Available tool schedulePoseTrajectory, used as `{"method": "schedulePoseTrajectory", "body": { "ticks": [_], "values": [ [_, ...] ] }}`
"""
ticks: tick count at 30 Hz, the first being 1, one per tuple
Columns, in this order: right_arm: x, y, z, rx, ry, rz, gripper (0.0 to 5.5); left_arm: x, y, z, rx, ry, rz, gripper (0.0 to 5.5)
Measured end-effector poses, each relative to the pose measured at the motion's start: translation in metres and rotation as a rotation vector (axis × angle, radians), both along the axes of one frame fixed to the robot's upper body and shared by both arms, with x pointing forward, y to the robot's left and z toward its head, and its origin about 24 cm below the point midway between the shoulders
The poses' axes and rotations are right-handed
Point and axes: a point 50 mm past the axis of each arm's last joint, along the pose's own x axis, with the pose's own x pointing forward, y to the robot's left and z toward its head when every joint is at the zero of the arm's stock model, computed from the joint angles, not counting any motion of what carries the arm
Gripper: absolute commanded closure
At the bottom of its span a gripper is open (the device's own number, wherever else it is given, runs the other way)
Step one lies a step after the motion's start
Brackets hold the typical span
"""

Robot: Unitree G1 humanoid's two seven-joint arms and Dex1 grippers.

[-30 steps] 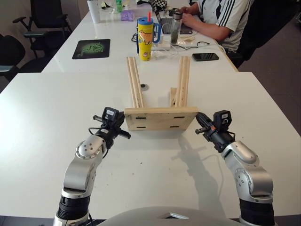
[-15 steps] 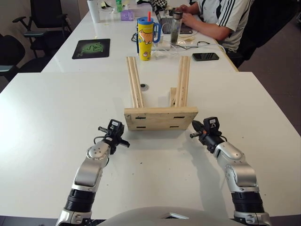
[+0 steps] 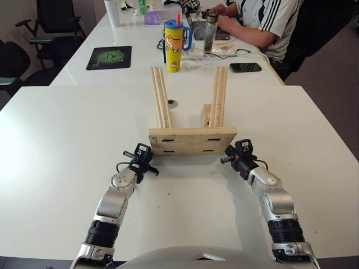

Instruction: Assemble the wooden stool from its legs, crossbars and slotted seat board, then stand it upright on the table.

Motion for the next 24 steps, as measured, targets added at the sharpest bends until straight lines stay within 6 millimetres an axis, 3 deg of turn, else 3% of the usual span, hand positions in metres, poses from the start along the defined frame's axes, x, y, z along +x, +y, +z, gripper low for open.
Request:
{"method": "schedulePoseTrajectory", "body": {
  "ticks": [11, 24],
  "values": [
    [-0.004, 0.003, 0.005, -0.006, -0.020, 0.056, 5.50, 0.001, 0.001, 0.004, 0.013, -0.015, -0.008, 5.49],
    [0.003, 0.006, 0.050, -0.001, -0.170, 0.107, 5.50, 0.003, 0.007, 0.040, 0.052, -0.093, -0.030, 5.49]
  ]
}}
